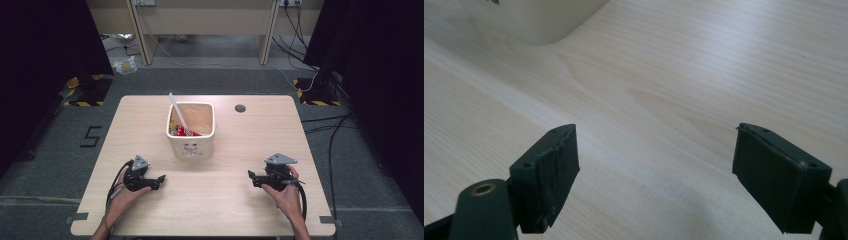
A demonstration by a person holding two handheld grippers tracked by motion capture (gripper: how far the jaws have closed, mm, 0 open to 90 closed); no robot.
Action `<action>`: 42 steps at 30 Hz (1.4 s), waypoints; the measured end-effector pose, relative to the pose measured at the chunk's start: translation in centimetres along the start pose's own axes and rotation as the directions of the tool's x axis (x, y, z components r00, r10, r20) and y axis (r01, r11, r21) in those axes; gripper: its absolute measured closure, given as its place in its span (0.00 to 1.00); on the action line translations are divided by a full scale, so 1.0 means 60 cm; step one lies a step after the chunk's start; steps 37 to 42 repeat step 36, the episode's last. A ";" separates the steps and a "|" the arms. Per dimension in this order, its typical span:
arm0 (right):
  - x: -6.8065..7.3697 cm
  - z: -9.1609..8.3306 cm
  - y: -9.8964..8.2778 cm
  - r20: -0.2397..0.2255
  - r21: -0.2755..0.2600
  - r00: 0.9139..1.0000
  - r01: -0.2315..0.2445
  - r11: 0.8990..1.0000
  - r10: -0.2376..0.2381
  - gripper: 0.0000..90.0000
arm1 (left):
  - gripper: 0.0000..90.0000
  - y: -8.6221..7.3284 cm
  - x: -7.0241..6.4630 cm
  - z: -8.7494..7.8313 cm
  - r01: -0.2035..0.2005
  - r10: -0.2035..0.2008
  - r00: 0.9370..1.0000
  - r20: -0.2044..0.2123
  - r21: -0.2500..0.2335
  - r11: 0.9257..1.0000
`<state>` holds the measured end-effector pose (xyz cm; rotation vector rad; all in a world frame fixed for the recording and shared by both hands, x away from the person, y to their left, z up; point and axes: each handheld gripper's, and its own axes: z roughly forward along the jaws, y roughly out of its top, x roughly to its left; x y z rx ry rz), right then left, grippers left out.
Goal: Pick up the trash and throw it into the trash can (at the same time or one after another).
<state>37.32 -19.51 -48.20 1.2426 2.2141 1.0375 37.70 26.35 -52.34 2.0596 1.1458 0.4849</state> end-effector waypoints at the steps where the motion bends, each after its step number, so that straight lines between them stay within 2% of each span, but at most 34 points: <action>1: -0.001 0.001 -0.002 -0.003 0.002 1.000 0.001 1.000 -0.001 0.21 | 0.15 0.000 0.000 0.000 0.000 0.000 1.000 0.000 0.000 1.000; 22: 0.002 0.005 -0.053 0.011 0.068 1.000 -0.015 0.998 0.014 0.20 | 0.15 0.000 0.000 0.000 0.000 0.000 1.000 0.000 0.000 1.000; 25: 0.003 0.008 -0.059 0.012 0.079 1.000 -0.012 0.997 0.011 0.20 | 0.15 0.000 0.000 0.000 0.000 0.000 1.000 0.000 0.000 1.000; 27: 0.004 0.009 -0.060 0.032 0.093 0.999 0.004 0.996 -0.007 0.19 | 0.15 0.000 0.000 0.000 0.000 0.000 1.000 0.000 0.000 1.000; 42: 0.009 0.013 -0.064 0.040 0.068 0.999 -0.002 0.998 -0.001 0.15 | 0.15 0.000 0.000 0.000 0.000 0.000 1.000 0.000 0.000 1.000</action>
